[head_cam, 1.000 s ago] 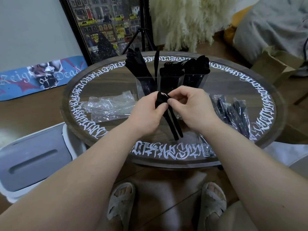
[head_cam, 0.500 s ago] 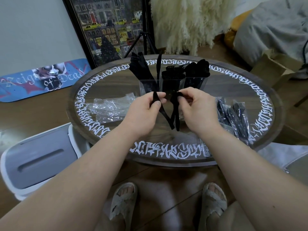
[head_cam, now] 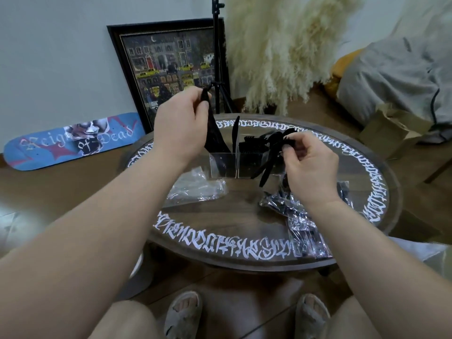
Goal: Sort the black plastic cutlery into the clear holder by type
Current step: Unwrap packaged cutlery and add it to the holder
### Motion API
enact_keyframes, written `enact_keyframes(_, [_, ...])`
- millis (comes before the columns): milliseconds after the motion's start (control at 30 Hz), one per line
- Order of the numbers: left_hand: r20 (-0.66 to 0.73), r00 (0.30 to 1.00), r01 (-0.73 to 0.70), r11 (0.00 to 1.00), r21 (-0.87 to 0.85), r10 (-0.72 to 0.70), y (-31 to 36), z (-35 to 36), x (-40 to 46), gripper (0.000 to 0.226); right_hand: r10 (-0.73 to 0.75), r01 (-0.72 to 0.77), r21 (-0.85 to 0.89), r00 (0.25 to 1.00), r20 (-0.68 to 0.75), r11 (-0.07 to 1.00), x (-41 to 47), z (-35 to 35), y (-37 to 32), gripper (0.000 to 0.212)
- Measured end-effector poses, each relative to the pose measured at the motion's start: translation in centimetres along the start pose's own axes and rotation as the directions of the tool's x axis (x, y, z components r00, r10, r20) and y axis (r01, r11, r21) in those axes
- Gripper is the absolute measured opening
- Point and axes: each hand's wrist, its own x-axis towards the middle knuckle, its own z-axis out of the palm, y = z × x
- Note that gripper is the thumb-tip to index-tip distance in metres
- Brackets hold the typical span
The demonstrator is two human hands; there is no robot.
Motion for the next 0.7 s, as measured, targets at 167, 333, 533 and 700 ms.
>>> enact_keyframes(167, [0.123,0.992,-0.038,0.982,0.185,0.015,-0.8,2.7,1.2,0.019,0.016,-0.016,0.001,1.000,0.019,1.000,1.4,-0.1,0.2,0.021])
enact_keyframes(333, [0.270,0.960,-0.004,0.968,0.252,-0.067,-2.4,5.4,1.2,0.018,0.023,-0.022,-0.008,0.997,0.071,1.000,2.4,0.1,0.8,0.021])
enact_keyframes(533, [0.495,0.838,0.073,0.947,0.314,-0.229,-3.2,7.6,0.4,0.028,0.035,-0.026,-0.064,0.988,0.152,0.998,3.1,0.7,1.7,0.015])
enact_keyframes(700, [0.377,0.913,0.044,0.955,0.294,-0.158,-3.0,7.4,-0.6,0.023,0.023,-0.001,-0.103,0.977,0.214,0.995,3.3,1.3,2.3,0.017])
